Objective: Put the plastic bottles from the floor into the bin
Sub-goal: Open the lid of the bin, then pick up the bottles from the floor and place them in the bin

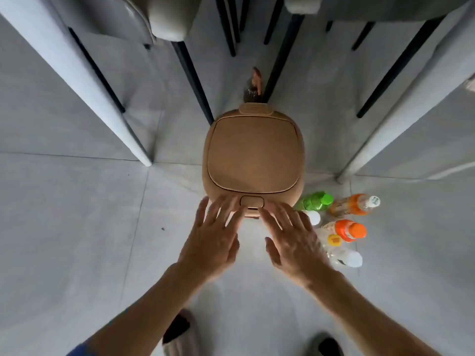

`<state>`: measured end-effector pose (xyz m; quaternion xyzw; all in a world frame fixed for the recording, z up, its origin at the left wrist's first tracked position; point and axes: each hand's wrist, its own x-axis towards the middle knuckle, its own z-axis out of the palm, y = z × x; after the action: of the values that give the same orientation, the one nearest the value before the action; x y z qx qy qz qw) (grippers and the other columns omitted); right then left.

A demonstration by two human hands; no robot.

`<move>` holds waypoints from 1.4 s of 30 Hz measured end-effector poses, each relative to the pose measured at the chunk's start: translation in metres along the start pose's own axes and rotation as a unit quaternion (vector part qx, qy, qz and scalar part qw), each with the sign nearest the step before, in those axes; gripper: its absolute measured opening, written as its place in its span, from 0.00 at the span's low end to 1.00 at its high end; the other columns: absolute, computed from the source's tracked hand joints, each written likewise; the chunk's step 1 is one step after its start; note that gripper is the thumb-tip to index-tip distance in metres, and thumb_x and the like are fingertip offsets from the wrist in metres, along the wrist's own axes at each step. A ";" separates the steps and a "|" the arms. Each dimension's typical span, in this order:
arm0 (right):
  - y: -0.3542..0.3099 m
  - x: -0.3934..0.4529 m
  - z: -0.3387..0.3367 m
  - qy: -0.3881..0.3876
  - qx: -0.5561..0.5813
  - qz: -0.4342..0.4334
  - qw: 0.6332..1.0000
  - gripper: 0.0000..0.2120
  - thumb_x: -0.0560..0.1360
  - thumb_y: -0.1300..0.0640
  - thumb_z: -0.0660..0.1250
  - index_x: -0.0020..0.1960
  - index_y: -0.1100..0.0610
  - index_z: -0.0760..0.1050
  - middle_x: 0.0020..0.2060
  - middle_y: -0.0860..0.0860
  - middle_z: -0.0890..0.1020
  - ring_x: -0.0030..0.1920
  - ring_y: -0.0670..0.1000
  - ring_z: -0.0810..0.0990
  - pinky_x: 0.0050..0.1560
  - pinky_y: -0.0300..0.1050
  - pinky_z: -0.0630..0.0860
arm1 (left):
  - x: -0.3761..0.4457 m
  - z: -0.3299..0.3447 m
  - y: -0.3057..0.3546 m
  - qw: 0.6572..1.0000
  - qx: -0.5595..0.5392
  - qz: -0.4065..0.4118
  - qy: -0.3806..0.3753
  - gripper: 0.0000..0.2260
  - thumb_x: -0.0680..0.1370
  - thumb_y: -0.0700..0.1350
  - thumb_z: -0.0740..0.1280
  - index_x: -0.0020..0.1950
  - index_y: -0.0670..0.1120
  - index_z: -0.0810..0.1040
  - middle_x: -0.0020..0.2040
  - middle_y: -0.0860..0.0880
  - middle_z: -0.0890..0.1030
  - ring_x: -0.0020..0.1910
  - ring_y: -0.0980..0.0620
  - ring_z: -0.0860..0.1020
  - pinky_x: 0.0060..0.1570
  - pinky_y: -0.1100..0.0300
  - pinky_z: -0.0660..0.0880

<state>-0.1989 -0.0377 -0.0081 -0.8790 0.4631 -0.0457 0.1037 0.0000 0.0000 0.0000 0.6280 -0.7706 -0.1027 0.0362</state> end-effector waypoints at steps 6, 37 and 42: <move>0.035 0.026 0.053 0.169 -0.072 -0.144 0.972 0.21 0.73 0.55 0.67 0.66 0.58 0.76 0.63 0.56 0.80 0.60 0.60 0.79 0.61 0.60 0.74 | 0.029 0.062 -0.039 0.978 0.061 0.140 0.139 0.23 0.74 0.44 0.66 0.69 0.44 0.69 0.66 0.40 0.74 0.63 0.40 0.72 0.69 0.40 0.67; 0.182 -0.010 0.044 0.057 -0.002 0.056 0.997 0.22 0.71 0.56 0.67 0.65 0.50 0.74 0.63 0.50 0.78 0.58 0.57 0.80 0.58 0.52 0.76 | 0.126 0.116 0.121 0.933 0.221 0.282 -0.027 0.27 0.77 0.48 0.64 0.75 0.47 0.60 0.69 0.42 0.71 0.63 0.40 0.70 0.63 0.46 0.63; 0.194 -0.004 0.056 -0.065 -0.010 0.048 0.997 0.21 0.75 0.52 0.67 0.67 0.46 0.71 0.63 0.49 0.78 0.58 0.56 0.81 0.56 0.54 0.79 | 0.135 0.139 0.122 0.939 0.225 0.253 -0.057 0.21 0.78 0.43 0.65 0.71 0.46 0.65 0.58 0.42 0.80 0.55 0.40 0.79 0.55 0.47 0.72</move>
<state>-0.3475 -0.1337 -0.1060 -0.8577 0.4976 0.0212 0.1274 -0.1708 -0.0925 -0.1203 0.3971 -0.9078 0.0504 -0.1249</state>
